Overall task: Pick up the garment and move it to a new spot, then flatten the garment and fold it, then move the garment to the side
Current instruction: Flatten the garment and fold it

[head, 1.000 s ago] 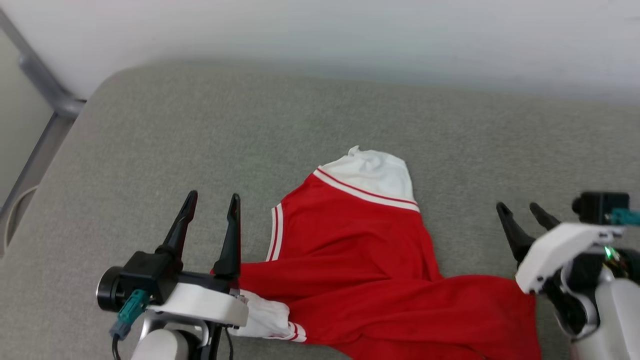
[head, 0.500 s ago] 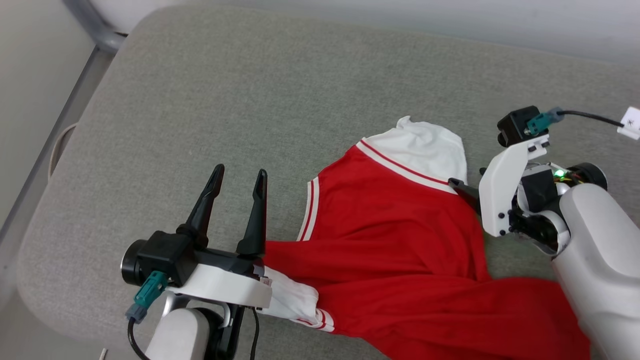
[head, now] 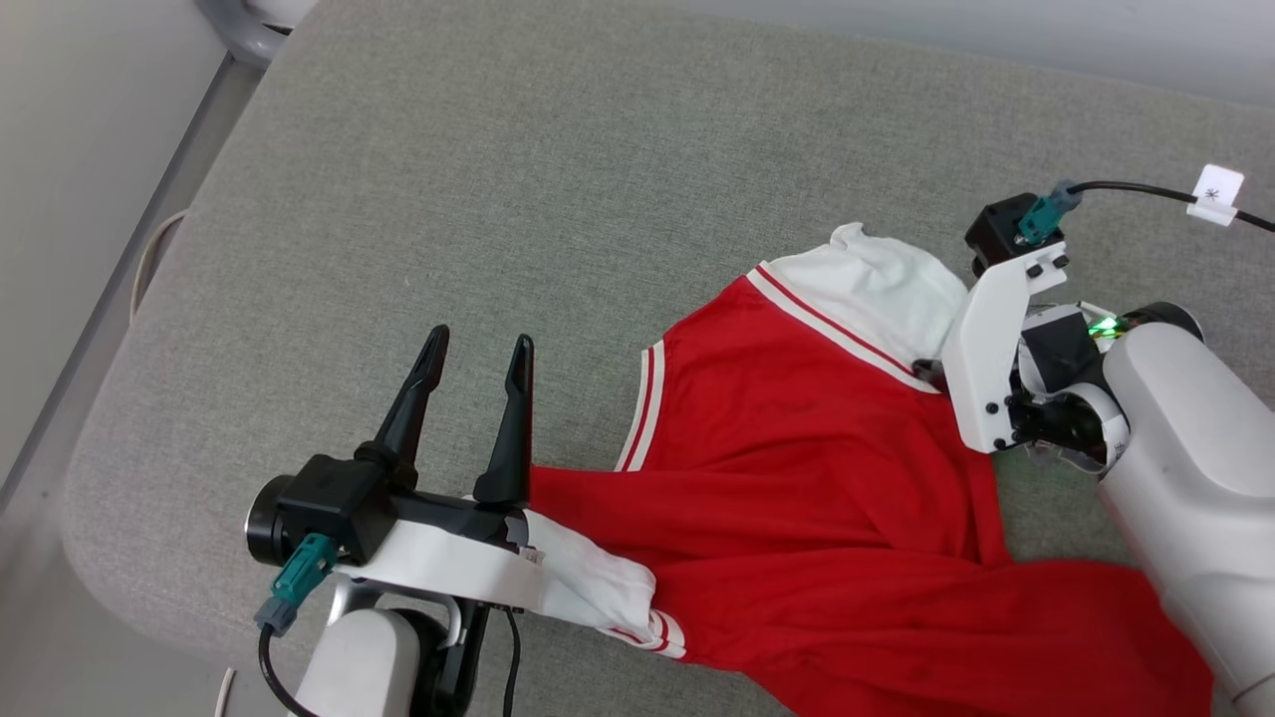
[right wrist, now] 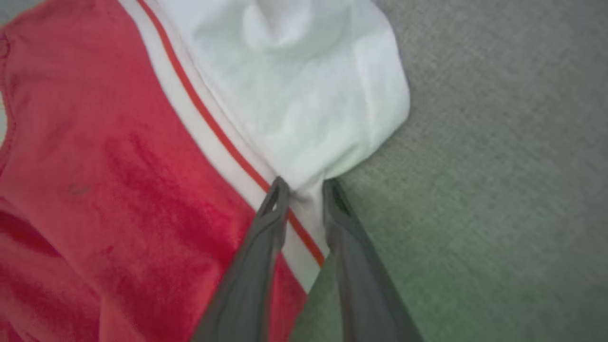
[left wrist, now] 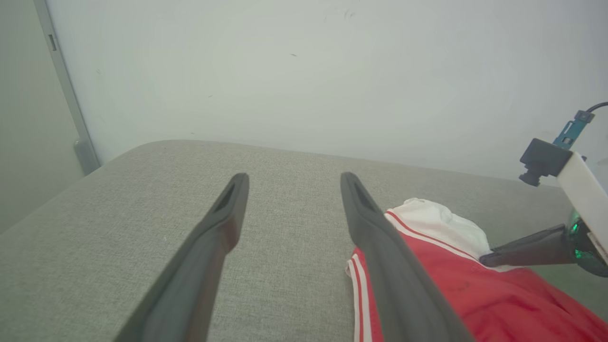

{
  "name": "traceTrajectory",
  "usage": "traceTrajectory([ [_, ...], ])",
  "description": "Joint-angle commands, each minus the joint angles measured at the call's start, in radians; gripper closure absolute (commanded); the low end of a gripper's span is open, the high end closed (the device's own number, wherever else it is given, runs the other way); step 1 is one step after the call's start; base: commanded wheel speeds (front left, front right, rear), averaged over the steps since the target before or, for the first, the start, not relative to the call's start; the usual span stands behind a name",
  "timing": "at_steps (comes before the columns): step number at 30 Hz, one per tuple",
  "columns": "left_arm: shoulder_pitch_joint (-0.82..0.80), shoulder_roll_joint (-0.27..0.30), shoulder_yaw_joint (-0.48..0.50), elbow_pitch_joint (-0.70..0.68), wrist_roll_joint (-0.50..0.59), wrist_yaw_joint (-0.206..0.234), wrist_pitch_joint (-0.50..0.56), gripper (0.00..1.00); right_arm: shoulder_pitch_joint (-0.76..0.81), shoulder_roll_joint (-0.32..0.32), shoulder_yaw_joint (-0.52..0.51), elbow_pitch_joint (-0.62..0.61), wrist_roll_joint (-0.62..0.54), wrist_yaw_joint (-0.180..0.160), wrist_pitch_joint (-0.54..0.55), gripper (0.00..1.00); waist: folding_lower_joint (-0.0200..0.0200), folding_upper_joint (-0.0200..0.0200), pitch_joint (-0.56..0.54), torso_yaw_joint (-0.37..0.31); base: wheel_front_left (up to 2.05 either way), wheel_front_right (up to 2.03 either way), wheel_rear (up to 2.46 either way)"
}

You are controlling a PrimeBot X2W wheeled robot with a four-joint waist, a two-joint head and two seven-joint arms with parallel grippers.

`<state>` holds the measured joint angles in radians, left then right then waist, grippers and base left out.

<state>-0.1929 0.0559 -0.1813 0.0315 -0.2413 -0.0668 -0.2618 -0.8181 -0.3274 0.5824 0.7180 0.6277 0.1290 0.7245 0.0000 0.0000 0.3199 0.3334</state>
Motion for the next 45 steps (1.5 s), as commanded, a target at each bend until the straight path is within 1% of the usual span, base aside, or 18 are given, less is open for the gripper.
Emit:
traceTrajectory([
  [1,0.001,-0.003,0.006,0.006,0.006,-0.004,-0.004,0.0,0.047,0.008,0.038,0.035,0.019,0.003,-0.013,1.0,0.0,0.0,-0.011,-0.007,0.0,0.0,0.0],
  [6,0.023,-0.004,0.019,0.016,0.019,-0.008,-0.004,0.0,-0.026,-0.043,0.004,0.014,0.035,0.001,-0.121,1.0,0.0,0.0,-0.048,-0.038,0.0,0.0,0.0],
  [10,0.042,-0.004,0.033,0.024,0.03,-0.012,-0.004,0.0,-0.014,-0.075,-0.022,-0.008,0.036,0.001,-0.183,1.0,0.0,0.0,-0.081,-0.083,0.0,0.0,0.0],
  [13,0.056,-0.003,0.043,0.029,0.038,-0.015,-0.004,0.0,0.032,-0.113,-0.058,-0.021,0.026,0.001,-0.216,1.0,0.0,0.0,-0.106,-0.126,0.0,0.0,0.0],
  [14,0.056,-0.003,0.043,0.029,0.038,-0.015,-0.004,0.0,0.032,-0.113,-0.058,-0.021,0.026,0.001,-0.216,1.0,0.0,0.0,-0.106,-0.126,0.0,0.0,0.0],
  [15,0.063,-0.001,0.049,0.032,0.042,-0.014,-0.004,0.0,0.051,-0.12,-0.074,-0.025,0.026,0.001,-0.226,1.0,0.0,0.0,-0.116,-0.143,0.0,0.0,0.0],
  [18,0.084,0.005,0.062,0.039,0.045,-0.015,-0.004,0.0,0.125,-0.14,-0.136,-0.049,0.015,0.001,-0.256,1.0,0.0,0.0,-0.138,-0.192,0.0,0.0,0.0],
  [22,0.11,0.019,0.072,0.062,0.054,-0.01,-0.004,0.0,0.263,-0.155,-0.252,-0.087,-0.021,0.001,-0.303,1.0,0.0,0.0,-0.161,-0.254,0.0,0.0,0.0],
  [25,0.121,0.031,0.076,0.081,0.055,-0.005,-0.004,0.0,0.392,-0.132,-0.359,-0.126,-0.045,0.001,-0.331,1.0,0.0,0.0,-0.171,-0.289,0.0,0.0,0.0],
  [28,0.128,0.041,0.081,0.094,0.052,-0.003,0.0,0.0,0.516,-0.085,-0.466,-0.175,-0.089,0.001,-0.341,1.0,0.0,0.0,-0.176,-0.318,0.0,0.0,0.0],
  [32,0.13,0.049,0.083,0.103,0.047,0.003,0.011,0.0,0.653,0.01,-0.571,-0.236,-0.148,0.001,-0.324,1.0,0.0,0.0,-0.179,-0.343,0.0,0.0,0.0],
  [33,0.129,0.05,0.083,0.105,0.045,0.002,0.015,0.0,0.674,0.031,-0.589,-0.249,-0.159,0.001,-0.32,0.79,0.0,0.0,-0.179,-0.345,0.0,0.0,0.0],
  [34,0.128,0.052,0.083,0.108,0.044,0.003,0.017,0.0,0.691,0.051,-0.611,-0.263,-0.17,0.001,-0.324,0.55,0.0,0.0,-0.179,-0.347,0.0,0.0,0.0],
  [35,0.126,0.053,0.083,0.112,0.044,0.002,0.02,0.0,0.702,0.067,-0.631,-0.278,-0.186,0.001,-0.334,0.0,0.0,0.0,-0.18,-0.347,0.0,0.0,0.0],
  [38,0.124,0.057,0.085,0.122,0.035,0.005,0.026,0.0,0.718,0.114,-0.681,-0.337,-0.231,0.001,-0.382,0.0,0.0,0.0,-0.184,-0.347,0.0,0.0,0.0],
  [42,0.124,0.059,0.086,0.133,0.03,0.007,0.033,0.0,0.731,0.166,-0.741,-0.427,-0.307,0.001,-0.504,0.0,0.0,0.0,-0.189,-0.34,0.0,0.0,0.0],
  [45,0.124,0.061,0.087,0.142,0.027,0.012,0.038,0.0,0.748,0.199,-0.758,-0.497,-0.368,0.001,-0.599,0.0,0.0,0.0,-0.198,-0.332,0.0,0.0,0.0],
])
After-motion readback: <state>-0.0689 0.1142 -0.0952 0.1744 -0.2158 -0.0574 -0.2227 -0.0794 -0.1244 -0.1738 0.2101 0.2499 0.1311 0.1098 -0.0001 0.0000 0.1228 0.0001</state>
